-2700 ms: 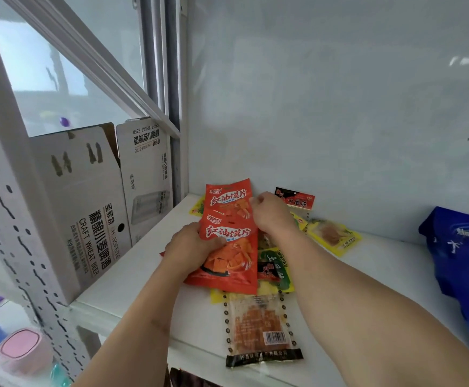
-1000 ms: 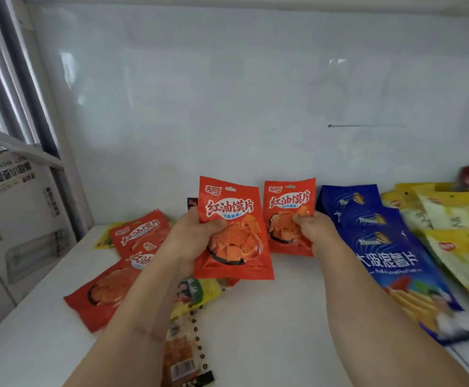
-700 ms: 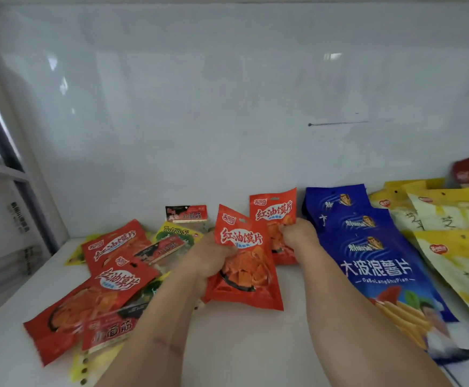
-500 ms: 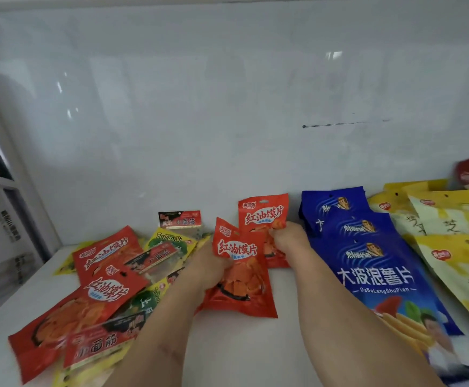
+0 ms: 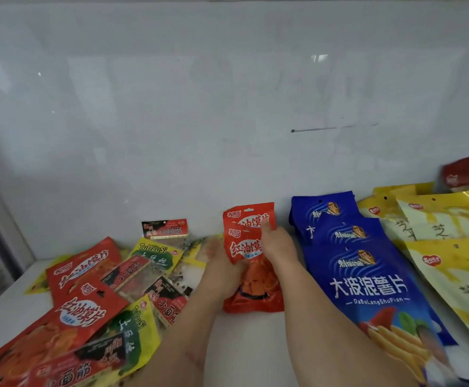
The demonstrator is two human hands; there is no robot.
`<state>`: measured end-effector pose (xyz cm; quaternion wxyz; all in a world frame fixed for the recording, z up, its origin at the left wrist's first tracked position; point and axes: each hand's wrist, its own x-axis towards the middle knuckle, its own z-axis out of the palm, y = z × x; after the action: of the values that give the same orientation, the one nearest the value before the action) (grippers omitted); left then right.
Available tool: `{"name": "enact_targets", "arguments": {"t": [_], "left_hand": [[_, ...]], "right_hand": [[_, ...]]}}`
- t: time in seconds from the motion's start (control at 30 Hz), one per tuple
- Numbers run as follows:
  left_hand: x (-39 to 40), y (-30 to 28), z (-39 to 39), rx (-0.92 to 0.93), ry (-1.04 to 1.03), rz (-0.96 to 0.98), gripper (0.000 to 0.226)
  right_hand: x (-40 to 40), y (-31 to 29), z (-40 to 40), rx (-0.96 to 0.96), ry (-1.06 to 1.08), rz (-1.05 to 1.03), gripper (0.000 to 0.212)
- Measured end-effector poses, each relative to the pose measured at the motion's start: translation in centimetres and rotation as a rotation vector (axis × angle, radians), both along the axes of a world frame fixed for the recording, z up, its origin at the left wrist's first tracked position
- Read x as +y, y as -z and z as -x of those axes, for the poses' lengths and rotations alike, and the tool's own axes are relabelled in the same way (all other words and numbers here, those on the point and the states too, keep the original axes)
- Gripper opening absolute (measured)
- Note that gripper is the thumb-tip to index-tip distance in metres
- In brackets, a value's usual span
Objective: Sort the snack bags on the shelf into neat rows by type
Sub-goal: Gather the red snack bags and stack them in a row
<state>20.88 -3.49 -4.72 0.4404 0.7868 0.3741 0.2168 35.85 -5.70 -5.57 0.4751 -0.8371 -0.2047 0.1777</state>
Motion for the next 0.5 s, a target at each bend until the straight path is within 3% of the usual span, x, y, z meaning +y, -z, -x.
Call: {"name": "enact_targets", "arguments": {"t": [0.1,0.27,0.5], "left_hand": [[1.0,2.0,-0.8,0.025,-0.066,-0.038,0.056],[1.4,2.2,-0.5,0.05,-0.126,-0.074,0.055],[2.0,2.6,0.2,0.237,-0.248,-0.236,0.069]], "right_hand": [[-0.2,0.7,0.4,-0.072,0.048,-0.01,0.053],[0.3,1.9,0.9,-0.172,0.099,-0.024,0.034],[0.7,2.7,1.4,-0.266,0.174,-0.016,0.03]]}}
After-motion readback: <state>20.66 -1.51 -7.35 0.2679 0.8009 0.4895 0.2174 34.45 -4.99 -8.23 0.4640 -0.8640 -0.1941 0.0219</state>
